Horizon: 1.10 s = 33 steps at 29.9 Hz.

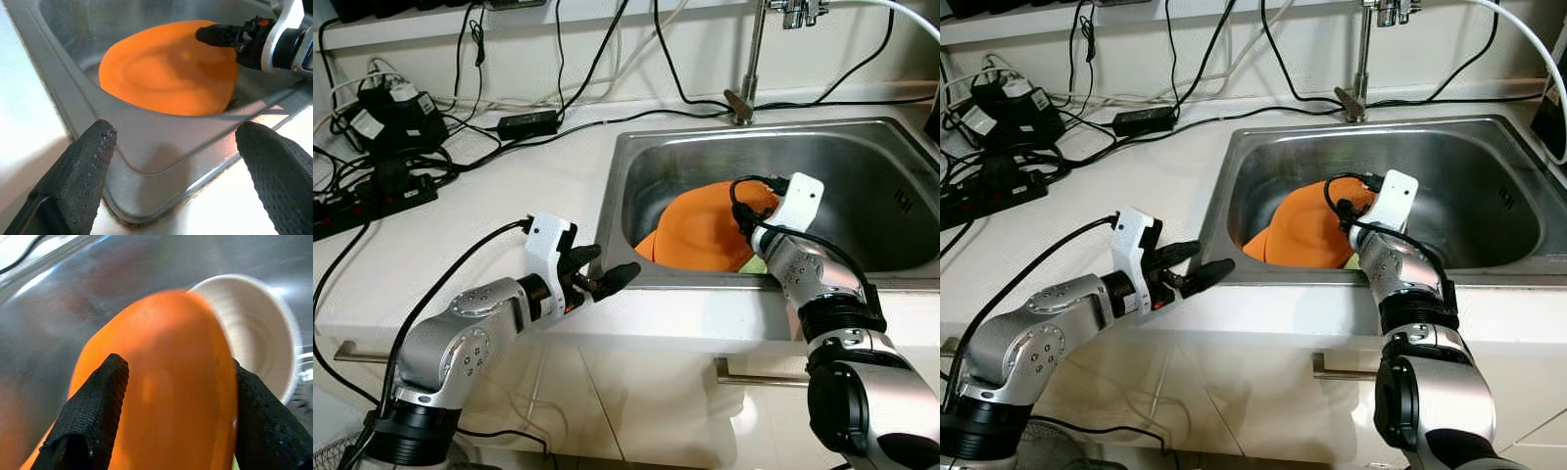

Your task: Kitchen organization

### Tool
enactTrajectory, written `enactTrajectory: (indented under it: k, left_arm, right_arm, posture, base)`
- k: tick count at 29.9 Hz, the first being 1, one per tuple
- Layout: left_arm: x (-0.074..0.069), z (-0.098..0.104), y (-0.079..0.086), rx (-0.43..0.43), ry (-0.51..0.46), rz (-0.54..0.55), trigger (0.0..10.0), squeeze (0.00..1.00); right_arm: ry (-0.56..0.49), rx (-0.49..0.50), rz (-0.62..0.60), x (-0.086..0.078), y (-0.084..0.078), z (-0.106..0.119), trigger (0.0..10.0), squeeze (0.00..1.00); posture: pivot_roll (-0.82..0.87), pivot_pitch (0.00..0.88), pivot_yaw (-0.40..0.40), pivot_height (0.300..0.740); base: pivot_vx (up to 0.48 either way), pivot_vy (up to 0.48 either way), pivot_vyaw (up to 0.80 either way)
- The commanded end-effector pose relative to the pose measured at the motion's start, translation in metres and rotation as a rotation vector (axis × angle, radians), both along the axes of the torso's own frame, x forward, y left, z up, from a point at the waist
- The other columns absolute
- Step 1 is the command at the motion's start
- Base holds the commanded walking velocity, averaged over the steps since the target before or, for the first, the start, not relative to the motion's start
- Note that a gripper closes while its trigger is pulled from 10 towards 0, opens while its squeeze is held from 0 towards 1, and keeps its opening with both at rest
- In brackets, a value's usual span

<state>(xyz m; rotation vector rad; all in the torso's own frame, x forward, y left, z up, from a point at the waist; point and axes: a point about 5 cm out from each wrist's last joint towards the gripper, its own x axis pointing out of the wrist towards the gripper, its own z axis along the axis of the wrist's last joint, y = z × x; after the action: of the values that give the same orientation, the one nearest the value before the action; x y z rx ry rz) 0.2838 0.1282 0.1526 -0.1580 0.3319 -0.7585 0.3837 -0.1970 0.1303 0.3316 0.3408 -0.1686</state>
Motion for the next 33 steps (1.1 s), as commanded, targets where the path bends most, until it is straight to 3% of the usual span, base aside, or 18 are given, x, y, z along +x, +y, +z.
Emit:
enactTrajectory:
  k: [1,11,21,22,23,26,27,28,29,30,31,33]
  left_arm:
    - [0.001,0.000,0.006,0.008,-0.002,0.020,10.0,1.00]
    - [0.001,-0.001,0.005,0.007,-0.002,0.020,10.0,1.00]
    - [0.006,0.006,0.005,-0.016,-0.072,0.077,10.0,1.00]
    - [0.009,0.010,0.006,-0.029,-0.103,0.116,10.0,0.44]
    - [0.011,0.013,0.006,-0.043,-0.132,0.151,10.0,0.00]
    - [0.014,0.017,0.007,-0.061,-0.167,0.218,10.0,0.00]
    - [0.014,0.018,0.007,-0.066,-0.181,0.241,10.0,0.00]
    - [0.013,0.018,0.006,-0.073,-0.193,0.260,10.0,0.00]
    - [0.013,0.018,0.006,-0.073,-0.193,0.260,10.0,0.00]
    - [0.012,0.019,0.005,-0.079,-0.213,0.279,10.0,0.00]
    - [0.010,0.020,0.005,-0.082,-0.240,0.314,10.0,0.00]
    - [0.009,0.020,0.005,-0.074,-0.262,0.336,10.0,0.00]
  right_arm:
    - [0.091,-0.002,-0.043,-0.011,-0.009,-0.025,10.0,1.00]
    - [0.055,-0.080,-0.077,-0.010,-0.018,-0.018,10.0,1.00]
    - [-0.126,-0.186,0.018,-0.002,-0.004,0.004,10.0,1.00]
    - [-0.178,-0.205,0.048,-0.002,0.000,0.010,10.0,1.00]
    - [-0.230,-0.212,0.078,-0.002,0.005,0.015,10.0,1.00]
    - [-0.339,-0.261,0.140,-0.004,0.014,0.026,10.0,1.00]
    - [-0.381,-0.271,0.170,-0.006,0.019,0.030,10.0,0.76]
    - [-0.422,-0.281,0.197,-0.008,0.024,0.034,10.0,0.58]
    - [-0.422,-0.281,0.197,-0.008,0.024,0.034,10.0,0.58]
    - [-0.469,-0.300,0.232,-0.011,0.029,0.038,10.0,0.25]
    - [-0.522,-0.318,0.277,-0.016,0.036,0.043,10.0,0.00]
    - [-0.548,-0.336,0.302,-0.020,0.040,0.045,10.0,0.00]
  posture:
    - [0.02,0.014,0.154,0.740]
    - [0.01,0.011,0.151,0.740]
    - [0.01,0.010,0.149,0.740]
    - [0.01,0.009,0.148,0.740]
    - [0.01,0.009,0.147,0.740]
    - [0.00,0.007,0.146,0.740]
    - [-0.01,0.007,0.145,0.740]
    - [-0.01,0.007,0.143,0.740]
    - [-0.01,0.007,0.143,0.740]
    - [-0.01,0.006,0.139,0.740]
    - [-0.02,0.005,0.135,0.740]
    - [-0.02,0.005,0.133,0.740]
  base:
    - [0.000,0.000,0.00]
    - [0.000,0.000,0.00]
    - [0.000,0.000,0.00]
    - [0.000,0.000,0.00]
    - [0.000,0.000,0.00]
    - [0.000,0.000,0.00]
    - [0.000,0.000,0.00]
    - [0.000,0.000,0.00]
    - [0.000,0.000,0.00]
    - [0.000,0.000,0.00]
    - [0.000,0.000,0.00]
    - [0.000,0.000,0.00]
